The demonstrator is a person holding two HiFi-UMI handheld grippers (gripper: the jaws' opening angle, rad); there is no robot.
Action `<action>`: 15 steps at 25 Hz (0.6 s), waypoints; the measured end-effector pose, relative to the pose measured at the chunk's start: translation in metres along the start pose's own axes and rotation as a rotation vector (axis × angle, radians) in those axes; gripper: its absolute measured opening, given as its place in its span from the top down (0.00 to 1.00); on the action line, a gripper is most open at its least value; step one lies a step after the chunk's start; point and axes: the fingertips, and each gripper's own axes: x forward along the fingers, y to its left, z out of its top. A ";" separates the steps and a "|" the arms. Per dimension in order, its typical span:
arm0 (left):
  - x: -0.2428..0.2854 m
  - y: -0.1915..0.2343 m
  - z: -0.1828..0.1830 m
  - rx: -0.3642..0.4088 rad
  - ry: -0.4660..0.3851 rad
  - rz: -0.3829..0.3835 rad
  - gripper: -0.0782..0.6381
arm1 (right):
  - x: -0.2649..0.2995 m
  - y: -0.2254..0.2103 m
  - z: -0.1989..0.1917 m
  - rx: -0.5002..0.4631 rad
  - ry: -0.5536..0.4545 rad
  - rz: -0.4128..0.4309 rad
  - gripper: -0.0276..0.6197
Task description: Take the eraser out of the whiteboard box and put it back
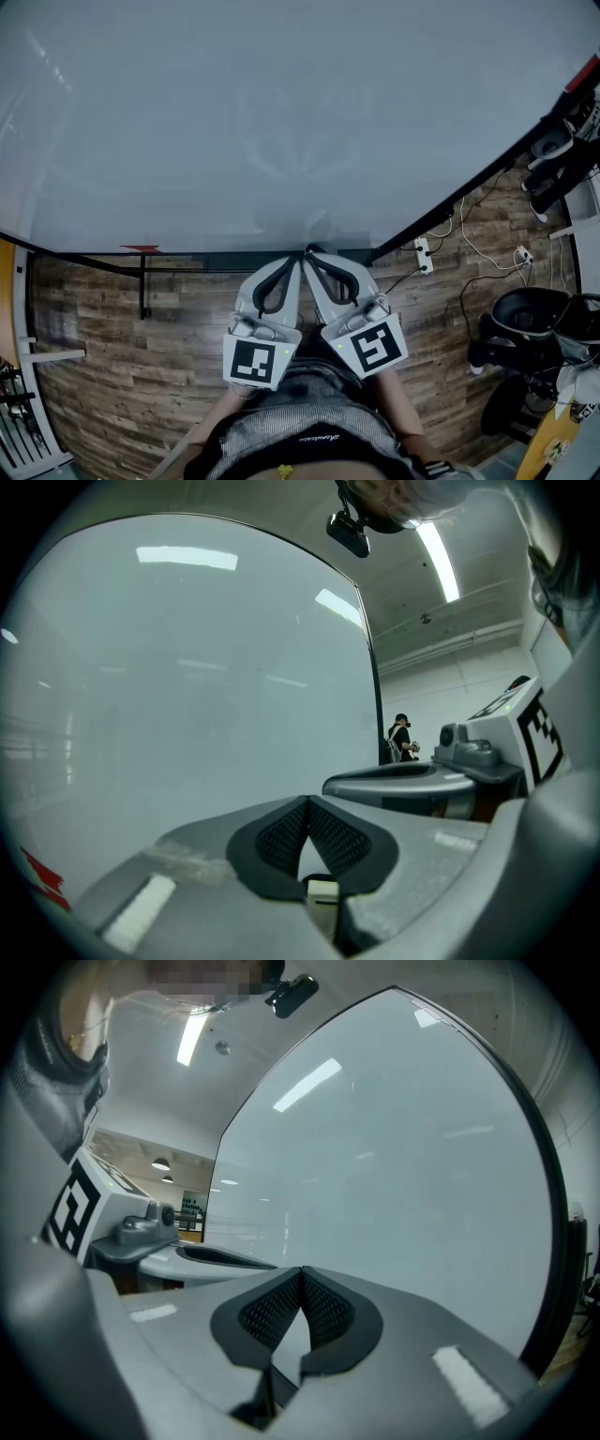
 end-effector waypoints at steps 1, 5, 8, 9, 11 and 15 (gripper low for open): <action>0.000 0.000 0.000 -0.001 0.001 -0.001 0.89 | 0.000 0.000 0.000 0.002 0.002 -0.001 0.96; 0.000 -0.001 -0.003 -0.005 0.006 -0.003 0.89 | 0.000 0.000 -0.002 -0.005 0.005 0.004 0.96; -0.001 -0.001 -0.003 -0.004 0.005 -0.003 0.89 | -0.001 0.002 -0.002 -0.014 0.006 0.008 0.96; -0.002 0.000 -0.003 -0.006 0.004 -0.002 0.89 | -0.001 0.002 -0.002 -0.015 0.007 0.007 0.96; -0.002 0.000 -0.003 -0.007 0.005 0.000 0.89 | -0.001 0.002 -0.002 -0.011 0.007 0.006 0.96; -0.001 0.001 -0.003 -0.002 0.004 -0.002 0.89 | 0.000 0.002 -0.001 -0.008 0.005 0.008 0.96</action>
